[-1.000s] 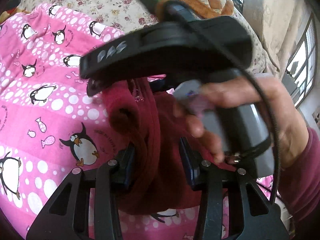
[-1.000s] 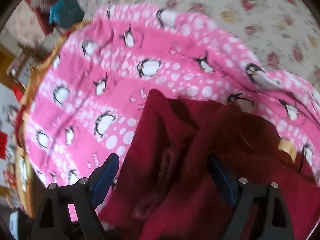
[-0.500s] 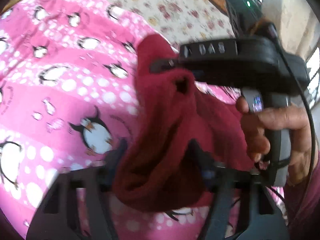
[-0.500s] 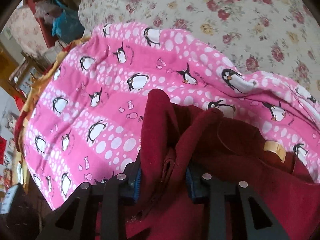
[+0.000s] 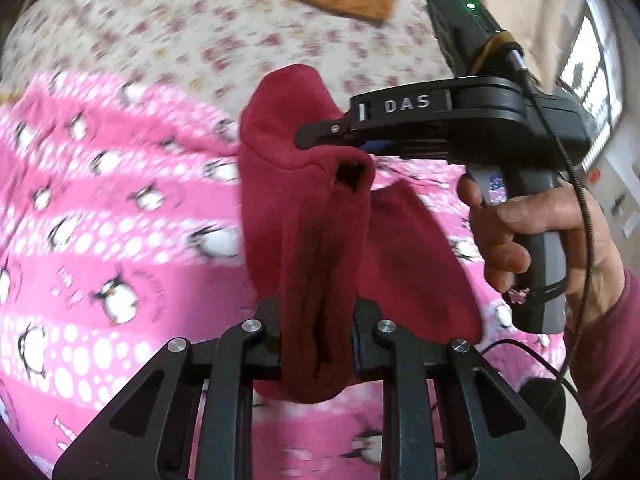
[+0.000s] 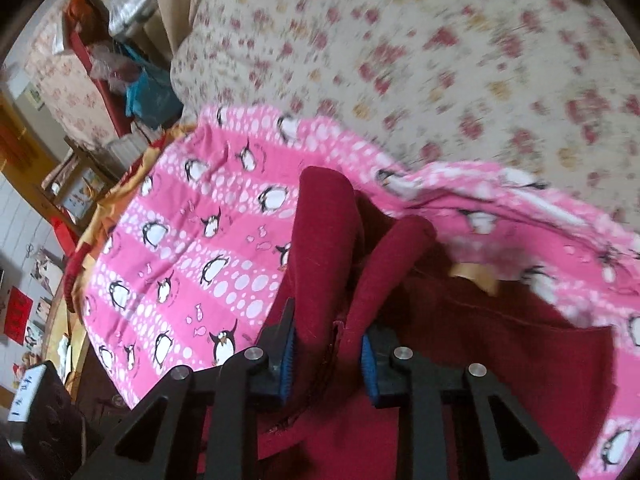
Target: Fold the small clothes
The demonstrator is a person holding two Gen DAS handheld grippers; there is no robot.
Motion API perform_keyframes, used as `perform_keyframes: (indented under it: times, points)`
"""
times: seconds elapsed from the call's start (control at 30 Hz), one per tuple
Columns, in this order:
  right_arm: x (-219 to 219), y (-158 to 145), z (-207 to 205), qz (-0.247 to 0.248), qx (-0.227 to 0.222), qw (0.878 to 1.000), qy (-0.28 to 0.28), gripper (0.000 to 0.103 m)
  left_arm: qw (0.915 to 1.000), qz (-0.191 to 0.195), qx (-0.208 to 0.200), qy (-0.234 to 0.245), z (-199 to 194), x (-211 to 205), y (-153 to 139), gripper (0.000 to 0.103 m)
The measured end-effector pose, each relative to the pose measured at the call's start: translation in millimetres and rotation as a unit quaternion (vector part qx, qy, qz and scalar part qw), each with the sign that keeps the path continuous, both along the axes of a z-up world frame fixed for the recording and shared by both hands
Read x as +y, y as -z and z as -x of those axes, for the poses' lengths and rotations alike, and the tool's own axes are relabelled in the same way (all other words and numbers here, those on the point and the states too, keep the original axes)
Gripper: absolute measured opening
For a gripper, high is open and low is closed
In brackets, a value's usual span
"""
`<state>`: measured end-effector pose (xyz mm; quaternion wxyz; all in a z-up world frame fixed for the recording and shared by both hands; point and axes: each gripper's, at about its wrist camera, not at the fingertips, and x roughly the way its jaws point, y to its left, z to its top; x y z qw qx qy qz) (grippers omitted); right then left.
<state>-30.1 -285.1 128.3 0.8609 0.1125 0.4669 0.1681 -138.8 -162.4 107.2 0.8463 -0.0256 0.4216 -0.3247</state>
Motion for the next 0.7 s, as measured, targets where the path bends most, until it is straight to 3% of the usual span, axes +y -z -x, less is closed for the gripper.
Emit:
perform_keyframes:
  times: [0.17,0.27,0.37,0.47,0.53,0.6,0.7]
  points:
    - [-58.3,-18.2,29.8,0.006,-0.014,0.999,0.032,0.025,0.9988,-0.014,0.000,0.047,13.9,-57.1,-10.8,0.021]
    - [-90.4,-14.6,44.5,0.013,-0.010,0.998,0.054,0.025,0.9970,-0.026,0.006,0.072,24.9,-93.0,-2.9,0.021]
    - [-126.5,5.0,57.2,0.013,0.009,0.996,0.089,0.025,0.9945,-0.043,0.026,0.092,25.4,-127.7,18.3,0.021]
    - [-154.3,34.2,62.6,0.054,0.031,0.989,0.134,0.019,0.9915,-0.064,0.040,0.106,31.1,-155.2,41.0,0.021]
    - [-171.6,54.7,63.9,0.039,0.049,0.985,0.161,0.019,0.9917,-0.071,0.021,0.105,35.2,-159.6,42.1,0.021]
    - [-179.0,67.1,65.7,0.010,0.063,0.985,0.160,0.019,0.9918,-0.055,0.029,0.111,33.3,-155.1,37.7,0.021]
    - [-183.6,61.7,76.8,-0.029,0.056,0.982,0.177,0.019,0.9909,-0.029,0.045,0.123,32.9,-137.7,27.2,0.021]
